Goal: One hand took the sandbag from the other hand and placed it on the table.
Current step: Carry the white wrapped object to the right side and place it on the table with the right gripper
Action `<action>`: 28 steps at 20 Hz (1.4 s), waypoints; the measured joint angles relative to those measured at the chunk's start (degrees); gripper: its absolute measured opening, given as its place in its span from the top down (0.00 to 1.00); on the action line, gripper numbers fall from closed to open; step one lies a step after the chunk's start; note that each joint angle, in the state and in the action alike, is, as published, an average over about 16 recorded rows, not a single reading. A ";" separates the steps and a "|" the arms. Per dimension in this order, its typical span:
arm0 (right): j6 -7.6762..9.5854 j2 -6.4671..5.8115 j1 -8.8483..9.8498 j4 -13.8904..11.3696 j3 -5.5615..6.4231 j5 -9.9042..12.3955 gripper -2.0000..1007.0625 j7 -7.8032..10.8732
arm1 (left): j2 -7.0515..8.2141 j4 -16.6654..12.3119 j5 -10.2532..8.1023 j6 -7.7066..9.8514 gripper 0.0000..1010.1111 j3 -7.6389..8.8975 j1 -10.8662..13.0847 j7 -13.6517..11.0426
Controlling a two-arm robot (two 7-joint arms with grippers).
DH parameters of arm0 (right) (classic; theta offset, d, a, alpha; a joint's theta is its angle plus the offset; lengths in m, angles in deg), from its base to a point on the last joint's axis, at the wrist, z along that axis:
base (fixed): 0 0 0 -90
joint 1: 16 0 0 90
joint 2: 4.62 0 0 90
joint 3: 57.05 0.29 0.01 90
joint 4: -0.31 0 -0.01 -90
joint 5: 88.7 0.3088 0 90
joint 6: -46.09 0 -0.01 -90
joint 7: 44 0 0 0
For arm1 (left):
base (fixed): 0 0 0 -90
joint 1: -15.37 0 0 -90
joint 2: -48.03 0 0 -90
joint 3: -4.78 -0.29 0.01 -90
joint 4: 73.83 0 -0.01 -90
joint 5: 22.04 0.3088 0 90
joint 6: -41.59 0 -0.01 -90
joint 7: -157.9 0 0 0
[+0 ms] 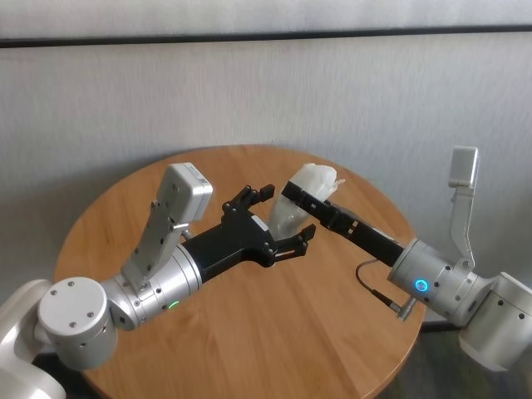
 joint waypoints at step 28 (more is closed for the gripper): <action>15.06 -13.82 -6.40 -4.38 -5.46 -5.90 0.39 -15.98 | -2.08 1.93 7.75 7.93 0.01 7.06 1.53 20.32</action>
